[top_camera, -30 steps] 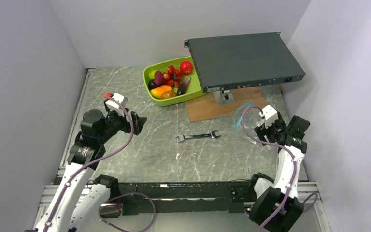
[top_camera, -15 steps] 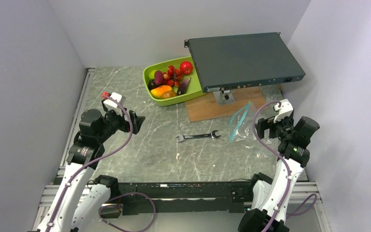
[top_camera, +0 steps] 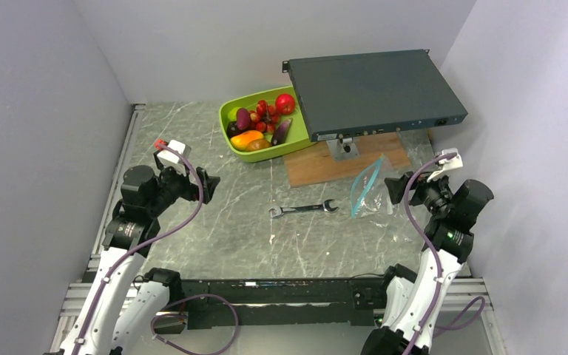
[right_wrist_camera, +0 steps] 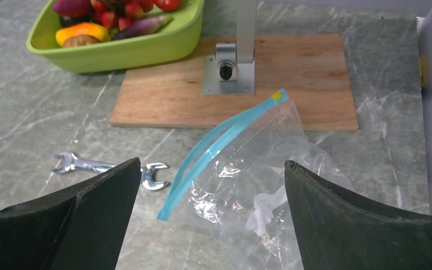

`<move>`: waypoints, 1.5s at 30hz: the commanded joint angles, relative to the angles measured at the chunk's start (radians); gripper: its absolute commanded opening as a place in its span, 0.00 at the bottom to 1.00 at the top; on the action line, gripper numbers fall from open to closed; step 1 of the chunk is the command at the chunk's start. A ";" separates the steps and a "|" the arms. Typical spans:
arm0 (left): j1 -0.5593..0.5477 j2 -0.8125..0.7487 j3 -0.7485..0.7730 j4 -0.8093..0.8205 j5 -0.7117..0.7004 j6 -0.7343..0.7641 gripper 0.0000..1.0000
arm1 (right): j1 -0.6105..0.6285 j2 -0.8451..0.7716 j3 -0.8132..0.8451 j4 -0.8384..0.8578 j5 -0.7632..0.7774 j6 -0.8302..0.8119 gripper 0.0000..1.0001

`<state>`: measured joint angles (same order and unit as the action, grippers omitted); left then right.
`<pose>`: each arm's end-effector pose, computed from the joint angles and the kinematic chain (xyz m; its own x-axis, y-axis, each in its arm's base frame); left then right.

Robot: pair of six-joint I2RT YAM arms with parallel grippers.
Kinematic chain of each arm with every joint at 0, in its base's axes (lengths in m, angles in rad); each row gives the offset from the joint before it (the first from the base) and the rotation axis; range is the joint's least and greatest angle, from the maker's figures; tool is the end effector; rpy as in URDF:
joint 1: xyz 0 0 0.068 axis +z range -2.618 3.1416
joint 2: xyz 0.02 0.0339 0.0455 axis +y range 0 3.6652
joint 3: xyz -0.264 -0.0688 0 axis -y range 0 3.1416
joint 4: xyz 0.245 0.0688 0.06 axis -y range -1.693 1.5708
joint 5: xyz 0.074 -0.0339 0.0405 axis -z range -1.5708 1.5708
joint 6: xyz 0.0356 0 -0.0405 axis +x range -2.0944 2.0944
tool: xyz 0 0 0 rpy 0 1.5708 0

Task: Open the zip-top bag and remove the fake food
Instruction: Reset both arms

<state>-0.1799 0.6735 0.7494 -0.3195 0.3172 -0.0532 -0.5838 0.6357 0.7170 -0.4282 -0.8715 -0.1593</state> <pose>0.1535 -0.0392 0.3306 -0.2618 -0.0037 -0.9651 0.4545 0.8817 -0.1267 0.1302 -0.0534 0.3170 -0.2411 0.0369 -0.9698 -0.2876 0.9517 0.1077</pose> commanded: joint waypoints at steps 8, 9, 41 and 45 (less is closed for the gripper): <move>0.007 -0.020 0.001 0.036 0.028 -0.009 1.00 | -0.005 -0.045 -0.007 0.113 0.073 0.219 1.00; 0.007 -0.019 0.002 0.036 0.029 -0.010 1.00 | -0.005 -0.042 -0.009 0.116 0.079 0.219 1.00; 0.006 0.000 0.000 0.025 0.019 -0.011 1.00 | -0.067 0.050 -0.016 0.145 -0.040 0.195 1.00; 0.007 -0.001 -0.001 0.024 0.019 -0.011 1.00 | -0.066 0.048 -0.020 0.150 -0.039 0.200 1.00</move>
<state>-0.1780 0.6739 0.7494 -0.3199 0.3252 -0.0639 -0.6449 0.6891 0.7055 -0.3275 -0.8906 0.0269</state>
